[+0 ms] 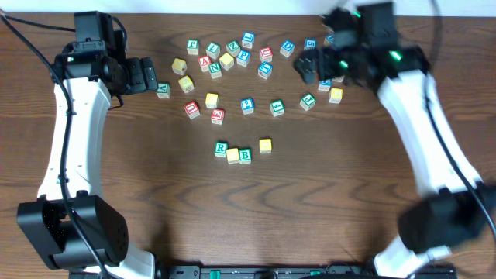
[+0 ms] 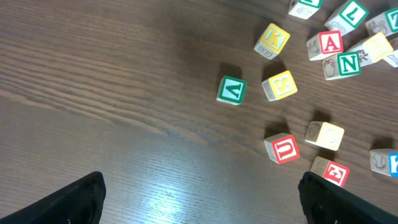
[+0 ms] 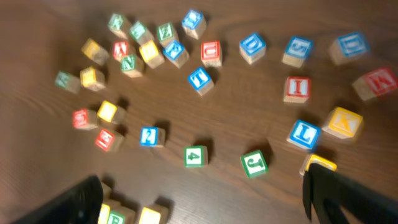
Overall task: Spell out ROBOT
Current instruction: 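Reach the right gripper to the blue T block and grasp it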
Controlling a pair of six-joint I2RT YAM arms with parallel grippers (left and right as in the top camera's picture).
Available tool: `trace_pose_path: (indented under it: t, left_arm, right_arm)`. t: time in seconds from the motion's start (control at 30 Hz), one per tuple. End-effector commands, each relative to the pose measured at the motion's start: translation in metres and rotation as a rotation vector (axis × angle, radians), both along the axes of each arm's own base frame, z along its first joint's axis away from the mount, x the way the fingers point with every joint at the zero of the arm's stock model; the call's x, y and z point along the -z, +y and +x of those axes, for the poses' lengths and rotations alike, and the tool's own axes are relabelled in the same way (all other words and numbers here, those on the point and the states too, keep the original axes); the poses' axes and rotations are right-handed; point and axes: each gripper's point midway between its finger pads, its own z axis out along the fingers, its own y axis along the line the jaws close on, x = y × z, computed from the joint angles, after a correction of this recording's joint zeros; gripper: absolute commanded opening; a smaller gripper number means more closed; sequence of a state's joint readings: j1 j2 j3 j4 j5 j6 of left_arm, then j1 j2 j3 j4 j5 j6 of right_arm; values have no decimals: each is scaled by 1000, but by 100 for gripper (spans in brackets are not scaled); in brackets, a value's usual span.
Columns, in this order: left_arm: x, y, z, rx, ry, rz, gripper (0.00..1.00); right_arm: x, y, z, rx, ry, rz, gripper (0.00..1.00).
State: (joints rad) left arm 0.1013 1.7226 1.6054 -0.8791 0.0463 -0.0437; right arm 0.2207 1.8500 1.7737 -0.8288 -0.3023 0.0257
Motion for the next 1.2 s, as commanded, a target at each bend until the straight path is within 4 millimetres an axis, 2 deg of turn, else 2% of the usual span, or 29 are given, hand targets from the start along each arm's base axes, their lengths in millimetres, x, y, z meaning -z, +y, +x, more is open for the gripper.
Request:
trace_pose_path:
  t: [0.0, 0.2, 0.33, 0.4, 0.63, 0.73, 0.87, 0.97, 1.17]
  left_arm:
    - [-6, 3, 2, 5, -13, 19, 98]
    - [-6, 3, 2, 5, -13, 19, 98]
    - [-6, 3, 2, 5, -13, 19, 98]
    - [-6, 3, 2, 5, -13, 19, 98]
    - [-6, 3, 2, 5, -13, 19, 98]
    - [-6, 3, 2, 5, -13, 19, 98]
    - [-6, 3, 2, 5, -13, 19, 98]
    - [-6, 3, 2, 5, -13, 19, 98]
    - [-6, 3, 2, 5, -13, 19, 98]
  right_arm:
    - [11, 26, 35, -85, -48, -96, 99]
    - [35, 67, 79, -178, -160, -139, 99]
    - [59, 88, 94, -199, -194, -139, 99]
    - [82, 91, 95, -233, -188, -205, 94]
    - [136, 94, 94, -283, -134, -294, 72]
    - [158, 97, 92, -308, -109, -315, 65]
    - [187, 99, 94, -315, -86, -325, 61]
    - [196, 101, 99, -309, -99, -319, 57]
    - [199, 106, 109, -278, -128, -293, 51]
